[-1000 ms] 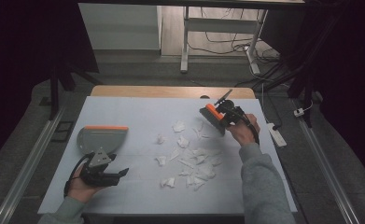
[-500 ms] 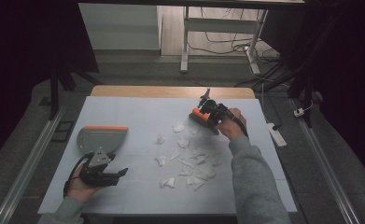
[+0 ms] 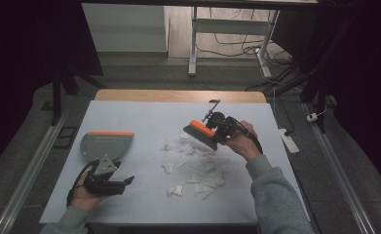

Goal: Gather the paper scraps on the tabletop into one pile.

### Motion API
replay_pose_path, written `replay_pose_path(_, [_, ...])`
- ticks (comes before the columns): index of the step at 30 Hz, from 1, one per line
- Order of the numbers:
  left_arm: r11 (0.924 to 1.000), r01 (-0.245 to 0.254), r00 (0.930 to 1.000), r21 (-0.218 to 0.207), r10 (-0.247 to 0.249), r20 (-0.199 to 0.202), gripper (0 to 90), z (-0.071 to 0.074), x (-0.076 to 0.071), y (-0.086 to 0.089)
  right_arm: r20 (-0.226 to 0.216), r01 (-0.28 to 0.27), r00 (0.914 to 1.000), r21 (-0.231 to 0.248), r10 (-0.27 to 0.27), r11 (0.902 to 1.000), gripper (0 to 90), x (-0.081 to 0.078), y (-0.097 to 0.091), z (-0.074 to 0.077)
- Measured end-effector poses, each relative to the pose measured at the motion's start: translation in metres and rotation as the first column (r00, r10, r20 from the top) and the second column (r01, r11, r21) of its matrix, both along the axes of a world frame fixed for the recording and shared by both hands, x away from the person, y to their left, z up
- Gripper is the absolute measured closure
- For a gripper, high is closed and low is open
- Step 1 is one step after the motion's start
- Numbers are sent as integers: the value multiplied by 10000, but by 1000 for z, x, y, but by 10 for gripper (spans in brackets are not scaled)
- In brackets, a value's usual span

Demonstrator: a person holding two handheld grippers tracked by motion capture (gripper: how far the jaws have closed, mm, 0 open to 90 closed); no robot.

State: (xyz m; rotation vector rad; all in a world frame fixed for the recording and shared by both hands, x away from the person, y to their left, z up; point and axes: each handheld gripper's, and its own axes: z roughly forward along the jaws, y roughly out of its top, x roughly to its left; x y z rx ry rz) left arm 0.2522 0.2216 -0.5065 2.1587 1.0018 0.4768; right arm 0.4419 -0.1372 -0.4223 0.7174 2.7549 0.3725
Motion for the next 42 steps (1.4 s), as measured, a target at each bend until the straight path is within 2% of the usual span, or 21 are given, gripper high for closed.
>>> replay_pose_path(5, [10000,-17,10000,-37,17,-7,287,0,0,1,484,461,9977,104,-465,9989,699,17,1,6])
replay_pose_path(8, [10000,-12,10000,-28,12,-3,287,0,0,2,640,617,9960,54,-619,9981,699,32,6,1])
replay_pose_path(13, [10000,-28,10000,-36,28,-28,288,-1,1,3,664,710,9951,391,-735,9967,699,54,16,-9])
replay_pose_path(18, [10000,-30,10000,-43,30,-35,288,-1,1,3,716,519,9962,-438,-486,9977,699,68,31,-29])
replay_pose_path(19, [10000,-46,10000,-44,46,-21,288,-1,1,3,798,445,9959,-321,-418,9985,699,69,33,-31])
replay_pose_path(21, [10000,-53,10000,-76,53,-26,288,-1,1,3,610,239,9979,-311,-220,9992,699,69,38,-31])
replay_pose_path(25, [10000,-26,10000,-65,26,-32,289,-1,1,3,385,-564,9975,-893,600,9944,701,60,51,-33])
replay_pose_path(28, [10000,-30,10000,-31,30,-10,289,-1,0,3,239,-1064,9936,-1364,1107,9849,702,48,55,-33])
replay_pose_path(30, [10000,-33,10000,-6,33,0,289,-1,0,2,-13,-1415,9897,-1460,1428,9791,702,39,54,-31])
replay_pose_path(33, [10000,8,10000,33,-8,-16,289,-1,0,1,-462,-1928,9810,-1146,1887,9745,701,24,50,-26])
replay_pose_path(34, [10000,37,10000,68,-37,-22,289,-1,0,1,-474,-2005,9794,-1049,1965,9741,700,18,48,-24])
replay_pose_path(35, [10000,41,10000,83,-41,-18,289,-1,0,1,-243,-2041,9789,-967,2027,9742,700,13,44,-20])
replay_pose_path(36, [9999,40,10000,95,-39,-32,289,-1,0,0,-65,-1881,9821,-783,1881,9790,700,9,41,-15])
replay_pose_path(37, [10000,20,10000,84,-20,-26,289,-1,0,0,145,-1614,9867,-378,1620,9862,700,6,37,-10])
replay_pose_path(39, [10000,3,10000,87,-3,-18,289,-1,0,0,514,-1433,9886,398,1412,9889,700,3,26,1])
replay_pose_path(42, [9999,-8,10000,109,8,5,290,0,0,0,981,-907,9919,1068,803,9901,700,-2,12,15])
